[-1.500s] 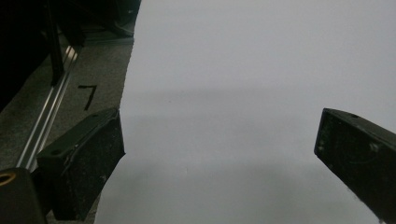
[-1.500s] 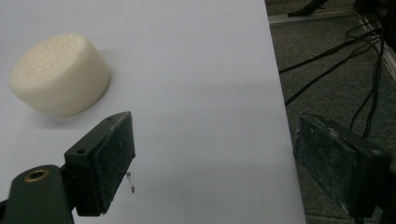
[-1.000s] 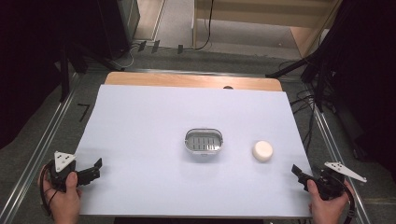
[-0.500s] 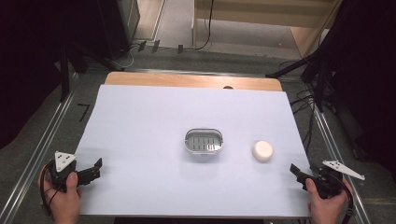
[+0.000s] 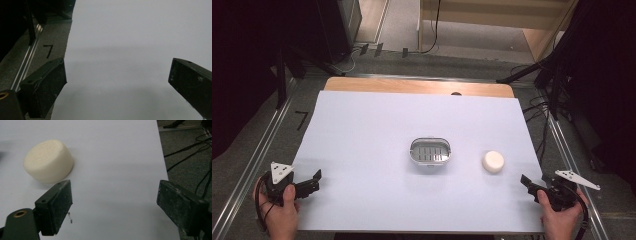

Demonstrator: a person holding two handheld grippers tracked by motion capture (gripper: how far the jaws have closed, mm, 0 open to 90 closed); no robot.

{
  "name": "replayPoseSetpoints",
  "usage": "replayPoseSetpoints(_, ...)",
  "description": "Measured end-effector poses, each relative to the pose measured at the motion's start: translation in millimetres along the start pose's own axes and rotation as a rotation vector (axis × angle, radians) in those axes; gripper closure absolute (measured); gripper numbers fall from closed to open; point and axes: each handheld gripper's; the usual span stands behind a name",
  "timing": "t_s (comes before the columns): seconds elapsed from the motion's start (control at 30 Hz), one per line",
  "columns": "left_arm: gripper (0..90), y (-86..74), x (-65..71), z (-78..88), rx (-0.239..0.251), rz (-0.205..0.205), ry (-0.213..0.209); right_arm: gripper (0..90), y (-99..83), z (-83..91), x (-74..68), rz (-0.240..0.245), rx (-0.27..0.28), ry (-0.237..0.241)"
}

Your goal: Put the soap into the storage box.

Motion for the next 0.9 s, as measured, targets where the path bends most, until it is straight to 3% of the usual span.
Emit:
replayPoseSetpoints(0.2, 2.1, 0.0, -0.1, -0.1, 0.000, 0.001, -0.001, 13.7, 8.0, -2.6, -9.9, 0.015, -0.009, 0.013)
replayPoseSetpoints(0.33, 2.1, 0.0, 0.0, 0.1, 0.000, -0.002, 0.000, 13.7, 14.4, -6.6, -23.7, 0.058, -0.044, 0.019)
replayPoseSetpoints(0.9, 2.1, 0.2, -0.2, -0.5, -0.004, -0.001, -0.003, 13.6, 33.6, -25.1, -52.5, 0.120, -0.150, 0.062)
Point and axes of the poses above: each handheld gripper's, and its own axes: z roughly backward along the jaws, y roughly out of its top, x roughly to its right, and after that the axes turned 5 degrees about -y, right-handed
